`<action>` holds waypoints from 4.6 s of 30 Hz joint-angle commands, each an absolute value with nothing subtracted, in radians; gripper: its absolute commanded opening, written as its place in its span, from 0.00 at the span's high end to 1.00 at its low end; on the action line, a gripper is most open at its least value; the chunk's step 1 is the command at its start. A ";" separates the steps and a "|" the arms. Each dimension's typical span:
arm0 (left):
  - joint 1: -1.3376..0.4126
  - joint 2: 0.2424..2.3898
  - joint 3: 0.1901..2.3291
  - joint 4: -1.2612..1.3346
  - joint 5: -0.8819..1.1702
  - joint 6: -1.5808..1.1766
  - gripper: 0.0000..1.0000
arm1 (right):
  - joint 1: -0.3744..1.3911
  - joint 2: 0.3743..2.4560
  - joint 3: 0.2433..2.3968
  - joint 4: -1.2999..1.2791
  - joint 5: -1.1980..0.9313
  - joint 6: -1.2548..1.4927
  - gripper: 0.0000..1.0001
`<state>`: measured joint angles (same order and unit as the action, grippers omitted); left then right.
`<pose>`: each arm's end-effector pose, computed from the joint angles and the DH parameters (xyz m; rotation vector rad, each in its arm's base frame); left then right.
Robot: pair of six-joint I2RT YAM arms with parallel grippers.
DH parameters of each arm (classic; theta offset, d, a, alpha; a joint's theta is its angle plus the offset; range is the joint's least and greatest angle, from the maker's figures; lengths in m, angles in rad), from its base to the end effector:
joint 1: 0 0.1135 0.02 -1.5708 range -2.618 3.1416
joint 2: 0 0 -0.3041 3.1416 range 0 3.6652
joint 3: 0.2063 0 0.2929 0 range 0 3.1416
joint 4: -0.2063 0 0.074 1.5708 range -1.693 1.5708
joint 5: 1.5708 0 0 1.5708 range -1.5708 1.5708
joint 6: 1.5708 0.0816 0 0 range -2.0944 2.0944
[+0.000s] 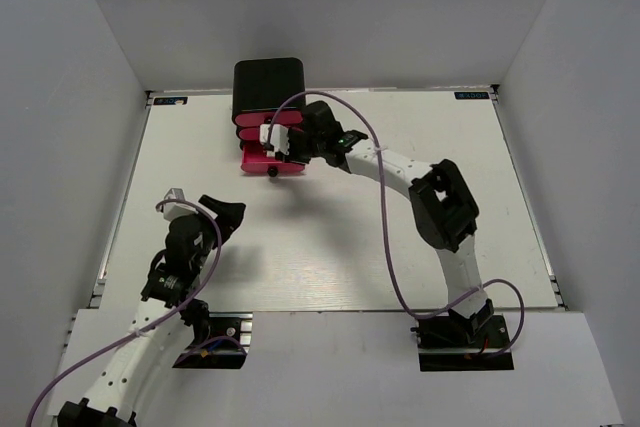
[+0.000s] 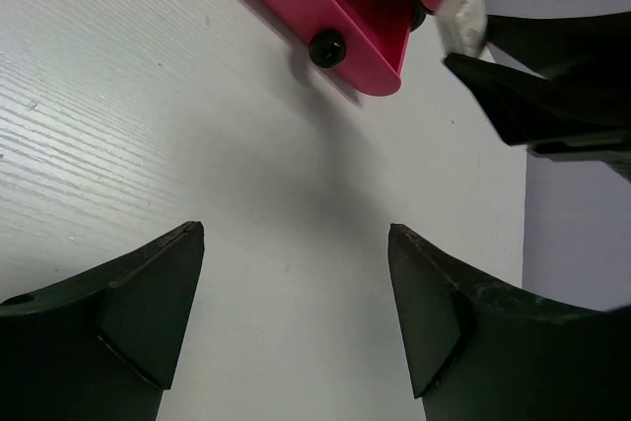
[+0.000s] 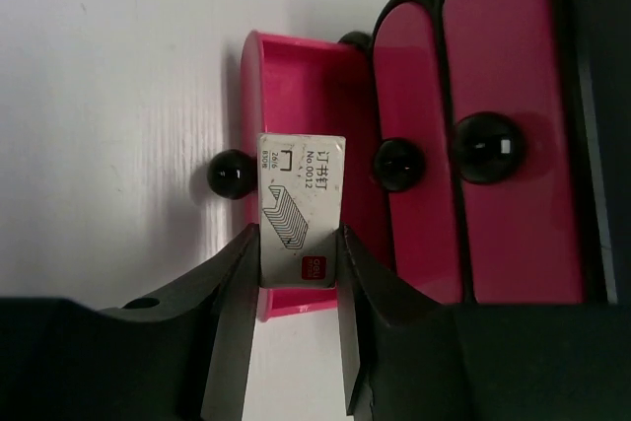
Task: Sort the stationery into containers
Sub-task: Place the stationery in the storage box, then close the drawer in the storage box.
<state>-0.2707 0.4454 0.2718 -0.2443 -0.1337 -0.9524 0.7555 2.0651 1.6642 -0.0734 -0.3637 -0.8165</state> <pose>0.1762 -0.0376 0.1912 -0.7668 1.8960 -0.6506 0.4062 0.4225 0.2559 -1.5855 1.2638 0.3328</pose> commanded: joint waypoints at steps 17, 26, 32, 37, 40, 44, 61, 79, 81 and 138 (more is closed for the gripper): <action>-0.273 0.523 0.268 -0.161 -0.077 -0.991 0.15 | 0.723 2.206 1.799 -0.071 -0.262 -0.937 0.98; -0.273 0.551 0.259 -0.105 -0.068 -1.011 0.15 | 0.726 2.204 1.786 -0.012 -0.227 -0.904 0.50; -0.273 0.678 0.250 0.007 -0.046 -1.031 0.20 | 0.723 2.142 1.741 0.023 -0.253 -0.884 0.46; -0.273 0.888 0.259 0.191 -0.009 -1.055 0.84 | 0.712 2.047 1.683 0.063 -0.267 -0.819 0.63; -0.273 0.992 0.279 0.296 -0.009 -1.091 0.93 | 0.689 1.961 1.612 0.115 -0.273 -0.753 0.83; -0.264 1.190 0.351 0.385 -0.009 -1.114 0.91 | 0.655 1.835 1.442 0.190 -0.252 -0.619 1.00; -0.273 1.680 0.739 0.229 -0.021 -1.144 0.89 | 0.482 1.545 1.035 0.239 -0.279 -0.479 1.00; -0.273 1.836 0.914 0.137 -0.069 -1.192 0.68 | 0.420 1.577 1.058 0.212 -0.333 -0.460 1.00; -0.273 1.845 0.940 0.126 -0.069 -1.192 0.58 | 0.419 1.575 1.058 0.210 -0.336 -0.462 1.00; -0.255 1.899 1.023 0.034 -0.117 -1.281 0.43 | 0.357 1.598 1.071 0.183 -0.367 -0.468 1.00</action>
